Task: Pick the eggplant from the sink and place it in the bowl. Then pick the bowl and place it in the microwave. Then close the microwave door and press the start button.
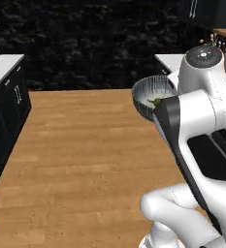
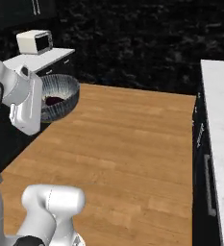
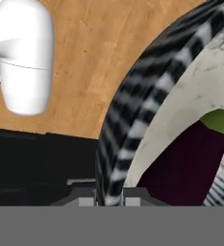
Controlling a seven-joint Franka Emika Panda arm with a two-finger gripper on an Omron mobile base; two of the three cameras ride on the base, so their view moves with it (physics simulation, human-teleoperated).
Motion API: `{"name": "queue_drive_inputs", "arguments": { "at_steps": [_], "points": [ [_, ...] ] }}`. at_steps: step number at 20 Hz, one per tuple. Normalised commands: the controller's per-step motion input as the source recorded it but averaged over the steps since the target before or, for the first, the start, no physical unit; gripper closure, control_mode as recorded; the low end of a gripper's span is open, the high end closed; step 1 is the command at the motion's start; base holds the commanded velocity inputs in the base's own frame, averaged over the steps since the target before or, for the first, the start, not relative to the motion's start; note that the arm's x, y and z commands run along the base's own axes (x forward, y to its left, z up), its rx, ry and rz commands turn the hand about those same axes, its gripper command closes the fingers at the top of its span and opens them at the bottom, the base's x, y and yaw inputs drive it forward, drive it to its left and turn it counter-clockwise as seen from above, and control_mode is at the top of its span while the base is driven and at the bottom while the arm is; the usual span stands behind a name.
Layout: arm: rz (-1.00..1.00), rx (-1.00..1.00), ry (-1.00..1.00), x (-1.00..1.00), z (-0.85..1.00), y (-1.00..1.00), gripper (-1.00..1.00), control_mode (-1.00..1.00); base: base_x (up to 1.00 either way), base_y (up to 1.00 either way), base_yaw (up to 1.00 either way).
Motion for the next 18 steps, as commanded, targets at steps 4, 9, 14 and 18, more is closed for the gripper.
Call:
{"name": "queue_drive_inputs", "arguments": {
  "at_steps": [4, 9, 14, 18],
  "points": [
    [0.00, 0.00, 0.00, 0.00, 0.00, 0.00, 1.00, 1.00, 0.00, 0.01, 1.00],
    [0.00, 0.00, 0.00, 0.00, 0.00, 0.00, 1.00, 1.00, 0.29, 0.00, 0.95],
    [0.00, 0.00, 0.00, 0.00, 0.00, 0.00, 1.00, 1.00, 0.99, 0.00, 0.57],
    [0.00, 0.00, 0.00, 0.00, 0.00, 0.00, 1.00, 1.00, 1.00, -0.02, 0.39]
  ]
}}
